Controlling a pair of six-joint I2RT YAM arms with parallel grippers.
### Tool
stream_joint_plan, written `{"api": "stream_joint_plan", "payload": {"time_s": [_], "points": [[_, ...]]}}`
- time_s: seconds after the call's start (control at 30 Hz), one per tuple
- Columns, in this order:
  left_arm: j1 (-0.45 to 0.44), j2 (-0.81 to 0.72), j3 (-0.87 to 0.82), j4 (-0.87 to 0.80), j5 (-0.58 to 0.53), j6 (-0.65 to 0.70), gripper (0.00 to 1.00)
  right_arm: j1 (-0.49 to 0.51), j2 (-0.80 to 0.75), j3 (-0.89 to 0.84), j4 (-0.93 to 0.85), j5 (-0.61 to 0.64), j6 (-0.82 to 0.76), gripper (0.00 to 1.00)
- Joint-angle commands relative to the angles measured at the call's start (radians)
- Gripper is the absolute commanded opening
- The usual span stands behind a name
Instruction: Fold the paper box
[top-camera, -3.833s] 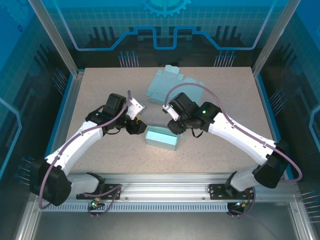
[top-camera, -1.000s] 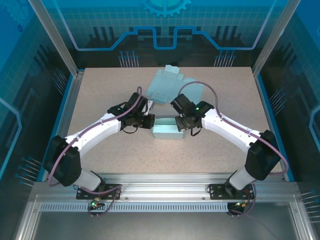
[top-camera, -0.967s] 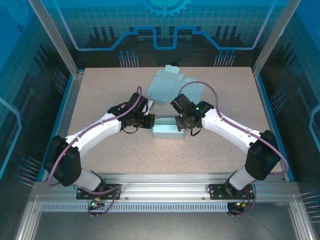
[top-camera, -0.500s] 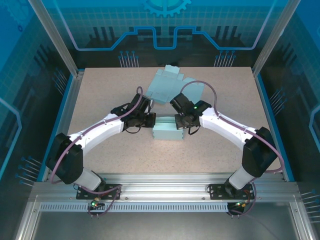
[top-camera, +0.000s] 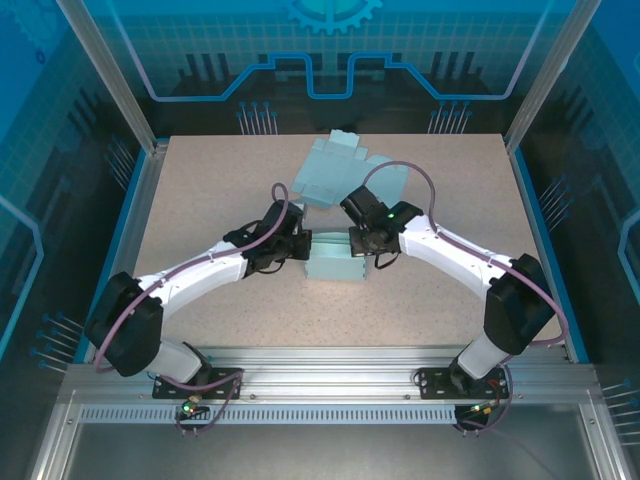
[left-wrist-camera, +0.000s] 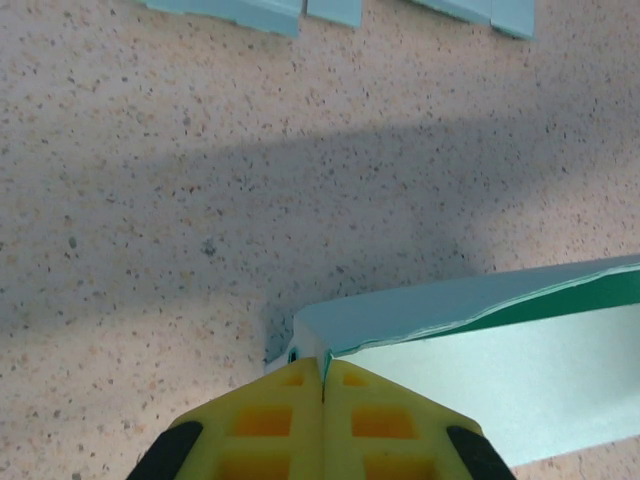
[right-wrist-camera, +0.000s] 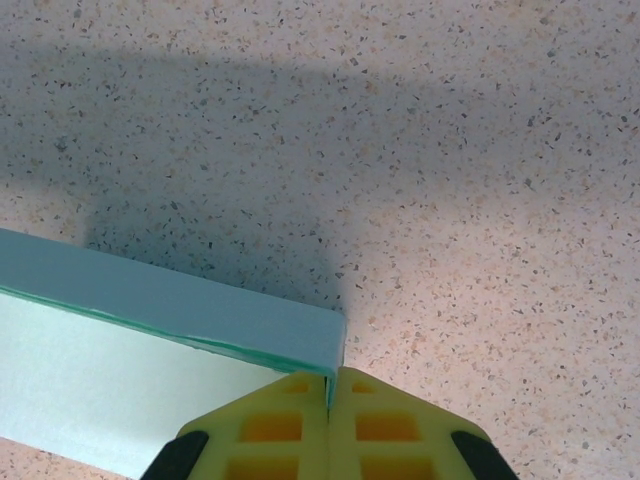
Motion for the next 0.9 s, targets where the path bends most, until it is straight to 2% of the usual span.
{"api": "stream_joint_plan", "payload": {"time_s": [0.0,0.13,0.33,0.6,0.77,0.87], "points": [[-0.097,0.015,-0.038,0.128,0.12,-0.013,0.0,0.029,-0.015,0.016,0.234,-0.22,0.01,0.0],[-0.116,0.02,-0.064,0.155,0.074,-0.013,0.0,0.03,-0.039,0.011,0.233,-0.217,0.0,0.0],[-0.117,0.012,-0.046,0.126,0.058,-0.001,0.0,0.03,-0.047,0.052,0.111,-0.145,-0.061,0.01],[-0.12,-0.009,0.019,0.04,0.069,0.022,0.0,0.03,-0.042,0.066,0.075,-0.14,-0.114,0.1],[-0.119,-0.014,0.039,0.009,0.057,0.032,0.0,0.029,-0.029,0.089,0.022,-0.116,-0.152,0.13],[-0.119,-0.005,0.04,0.005,0.053,0.027,0.0,0.029,-0.023,0.093,-0.003,-0.109,-0.165,0.2]]}}
